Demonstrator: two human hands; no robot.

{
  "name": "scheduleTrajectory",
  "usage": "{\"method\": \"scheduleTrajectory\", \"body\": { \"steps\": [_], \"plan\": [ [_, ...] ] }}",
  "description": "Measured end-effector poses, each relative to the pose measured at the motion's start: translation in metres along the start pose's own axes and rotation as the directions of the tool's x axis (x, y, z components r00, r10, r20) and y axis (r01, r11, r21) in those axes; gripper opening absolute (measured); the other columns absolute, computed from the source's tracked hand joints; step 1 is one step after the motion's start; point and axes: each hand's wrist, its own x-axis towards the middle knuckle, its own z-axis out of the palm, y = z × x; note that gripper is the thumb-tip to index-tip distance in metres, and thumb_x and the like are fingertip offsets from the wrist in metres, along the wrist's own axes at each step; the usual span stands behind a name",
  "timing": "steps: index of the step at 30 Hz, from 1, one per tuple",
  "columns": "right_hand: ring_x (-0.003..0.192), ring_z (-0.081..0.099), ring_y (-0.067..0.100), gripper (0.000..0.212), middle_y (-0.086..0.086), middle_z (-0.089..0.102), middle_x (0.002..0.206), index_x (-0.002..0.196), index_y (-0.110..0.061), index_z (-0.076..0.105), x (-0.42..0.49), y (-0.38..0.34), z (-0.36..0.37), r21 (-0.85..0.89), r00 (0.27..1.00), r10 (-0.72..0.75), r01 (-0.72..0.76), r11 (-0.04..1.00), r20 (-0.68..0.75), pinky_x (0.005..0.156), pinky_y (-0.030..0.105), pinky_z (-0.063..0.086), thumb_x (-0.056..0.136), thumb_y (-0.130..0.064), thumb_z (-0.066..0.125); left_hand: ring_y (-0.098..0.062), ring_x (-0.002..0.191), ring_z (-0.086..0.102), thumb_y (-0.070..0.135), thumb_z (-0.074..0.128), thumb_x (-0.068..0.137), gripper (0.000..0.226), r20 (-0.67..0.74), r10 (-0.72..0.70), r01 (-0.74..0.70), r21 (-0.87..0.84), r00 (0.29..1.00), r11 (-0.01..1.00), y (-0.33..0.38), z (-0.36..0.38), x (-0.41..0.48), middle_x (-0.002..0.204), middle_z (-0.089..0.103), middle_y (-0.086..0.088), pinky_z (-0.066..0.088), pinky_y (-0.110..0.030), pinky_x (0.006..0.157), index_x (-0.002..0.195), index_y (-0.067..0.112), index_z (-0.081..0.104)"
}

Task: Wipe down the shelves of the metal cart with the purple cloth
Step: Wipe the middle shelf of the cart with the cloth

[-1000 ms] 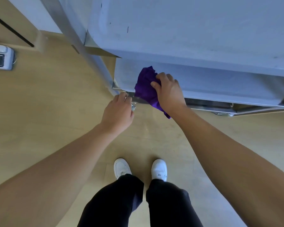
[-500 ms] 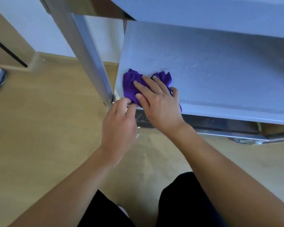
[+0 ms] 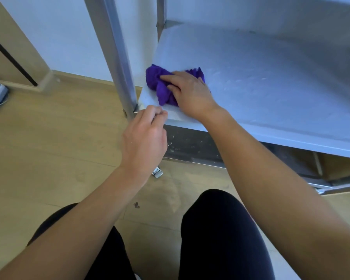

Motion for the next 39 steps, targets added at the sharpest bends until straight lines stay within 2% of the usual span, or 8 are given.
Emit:
{"method": "scheduleTrajectory", "body": {
  "steps": [5, 11, 16, 19, 22, 26, 32, 39],
  "plan": [
    [0.12, 0.048, 0.018, 0.036, -0.007, 0.057, 0.121, 0.133, -0.03, 0.052, -0.034, 0.007, 0.003, -0.041, 0.995, -0.073, 0.07, 0.997, -0.074, 0.106, 0.05, 0.034, 0.101, -0.033, 0.038, -0.027, 0.085, 0.061, -0.001, 0.057, 0.078, 0.031, 0.013, -0.055, 0.054, 0.06, 0.998, 0.997, 0.01, -0.002, 0.003, 0.1, 0.065, -0.003, 0.051, -0.038, 0.053, 0.104, 0.007, 0.071],
    [0.123, 0.046, 0.019, 0.037, -0.006, 0.055, 0.125, 0.135, -0.031, 0.05, -0.029, 0.005, 0.0, -0.06, 0.996, -0.07, 0.066, 0.996, -0.062, 0.108, 0.05, 0.032, 0.101, -0.034, 0.036, -0.027, 0.084, 0.059, 0.004, 0.056, 0.079, 0.025, 0.097, -0.101, 0.08, 0.197, 0.99, 0.977, 0.023, -0.01, 0.007, 0.099, 0.061, -0.006, 0.049, -0.037, 0.056, 0.1, 0.006, 0.068],
    [0.124, 0.045, 0.019, 0.037, -0.006, 0.055, 0.126, 0.135, -0.031, 0.05, -0.027, 0.004, 0.002, -0.054, 0.997, -0.065, 0.062, 0.997, -0.052, 0.108, 0.051, 0.032, 0.101, -0.035, 0.036, -0.029, 0.084, 0.057, 0.007, 0.05, 0.087, 0.024, 0.224, -0.134, 0.084, 0.219, 0.965, 0.972, 0.025, -0.023, 0.023, 0.106, 0.054, -0.005, 0.044, -0.038, 0.062, 0.104, 0.007, 0.066],
    [0.126, 0.045, 0.018, 0.04, -0.007, 0.054, 0.129, 0.135, -0.032, 0.05, -0.028, 0.005, 0.003, -0.032, 0.996, -0.072, 0.07, 0.997, -0.059, 0.109, 0.051, 0.032, 0.099, -0.039, 0.035, -0.03, 0.085, 0.058, 0.004, 0.052, 0.087, 0.025, 0.26, -0.129, 0.064, 0.243, 0.957, 0.968, 0.022, -0.023, 0.028, 0.107, 0.053, -0.004, 0.048, -0.04, 0.066, 0.105, 0.009, 0.069],
    [0.133, 0.039, 0.017, 0.042, -0.008, 0.048, 0.14, 0.137, -0.034, 0.048, -0.032, 0.011, 0.002, 0.001, 0.995, -0.084, 0.084, 0.996, -0.058, 0.113, 0.048, 0.027, 0.098, -0.046, 0.036, -0.029, 0.079, 0.053, 0.002, 0.053, 0.086, 0.026, 0.27, -0.118, 0.047, 0.255, 0.956, 0.966, 0.02, -0.02, 0.03, 0.106, 0.053, -0.004, 0.046, -0.041, 0.064, 0.105, 0.009, 0.069],
    [0.131, 0.043, 0.021, 0.04, -0.003, 0.049, 0.141, 0.137, -0.032, 0.05, -0.034, 0.012, 0.002, -0.046, 0.99, -0.089, 0.085, 0.995, -0.106, 0.112, 0.046, 0.03, 0.099, -0.042, 0.04, -0.031, 0.085, 0.06, 0.0, 0.055, 0.084, 0.025, 0.215, -0.028, -0.002, 0.141, 0.976, 0.99, 0.009, -0.019, 0.03, 0.102, 0.059, -0.003, 0.052, -0.045, 0.067, 0.1, 0.01, 0.073],
    [0.124, 0.047, 0.024, 0.038, 0.0, 0.053, 0.134, 0.136, -0.031, 0.05, 0.034, 0.011, 0.009, -0.066, 0.999, -0.001, -0.001, 0.998, -0.037, 0.108, 0.045, 0.033, 0.101, -0.035, 0.035, -0.03, 0.072, 0.057, -0.002, 0.058, 0.076, 0.015, 0.185, -0.023, -0.014, 0.199, 0.982, 0.98, 0.009, -0.01, 0.023, 0.088, 0.056, -0.005, 0.052, -0.043, 0.053, 0.079, 0.006, 0.07],
    [0.12, 0.05, 0.023, 0.041, -0.002, 0.057, 0.125, 0.134, -0.03, 0.052, 0.002, 0.024, 0.006, -0.017, 0.997, -0.035, 0.033, 0.999, -0.075, 0.104, 0.046, 0.037, 0.098, -0.036, 0.035, -0.03, 0.076, 0.063, 0.011, 0.049, 0.087, 0.027, 0.143, -0.053, 0.041, 0.088, 0.988, 0.995, 0.01, -0.015, 0.029, 0.105, 0.062, -0.002, 0.05, -0.04, 0.062, 0.095, 0.007, 0.074]
  ]
}}
